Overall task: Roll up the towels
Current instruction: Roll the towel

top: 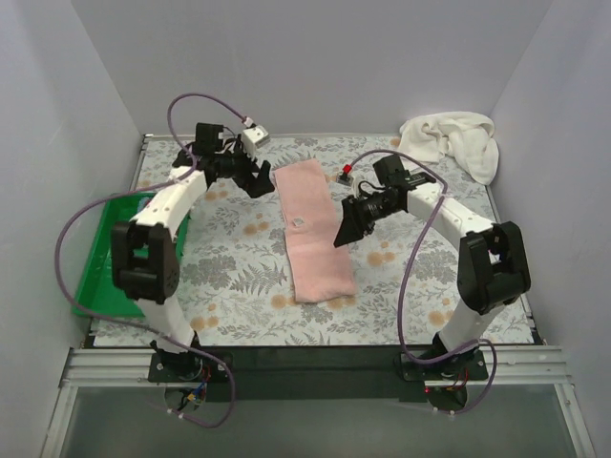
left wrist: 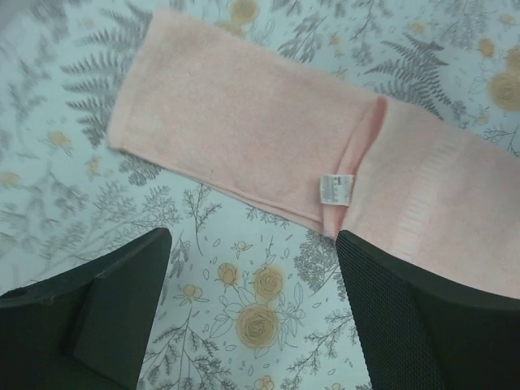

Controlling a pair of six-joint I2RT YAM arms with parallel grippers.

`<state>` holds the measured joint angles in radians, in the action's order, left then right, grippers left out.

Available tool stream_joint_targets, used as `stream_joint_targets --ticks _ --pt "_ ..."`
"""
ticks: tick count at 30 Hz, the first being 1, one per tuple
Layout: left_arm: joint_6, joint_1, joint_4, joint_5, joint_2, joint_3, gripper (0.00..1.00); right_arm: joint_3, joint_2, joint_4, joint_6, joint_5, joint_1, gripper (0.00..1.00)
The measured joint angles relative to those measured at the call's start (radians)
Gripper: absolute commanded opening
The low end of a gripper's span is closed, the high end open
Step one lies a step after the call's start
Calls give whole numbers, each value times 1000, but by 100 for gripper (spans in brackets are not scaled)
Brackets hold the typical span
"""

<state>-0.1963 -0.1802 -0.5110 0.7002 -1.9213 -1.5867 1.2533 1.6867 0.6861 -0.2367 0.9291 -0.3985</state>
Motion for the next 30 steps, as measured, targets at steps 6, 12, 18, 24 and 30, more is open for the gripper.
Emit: stream_joint_targets --ticks 6,12,18,24,30 --pt "197 -202 126 -78 528 420 72 27 118 -76 64 16 -16 35" --pt "388 -560 150 -222 740 766 70 -80 192 -137 104 -18 -55 33" --pt "417 -823 209 -409 698 933 64 -88 292 -171 120 -63 -55 31" --pt "435 -942 341 -564 578 990 54 -93 298 -185 131 -63 -53 29" --pt "441 -964 461 -652 483 989 39 -107 298 -201 133 -56 -49 28"
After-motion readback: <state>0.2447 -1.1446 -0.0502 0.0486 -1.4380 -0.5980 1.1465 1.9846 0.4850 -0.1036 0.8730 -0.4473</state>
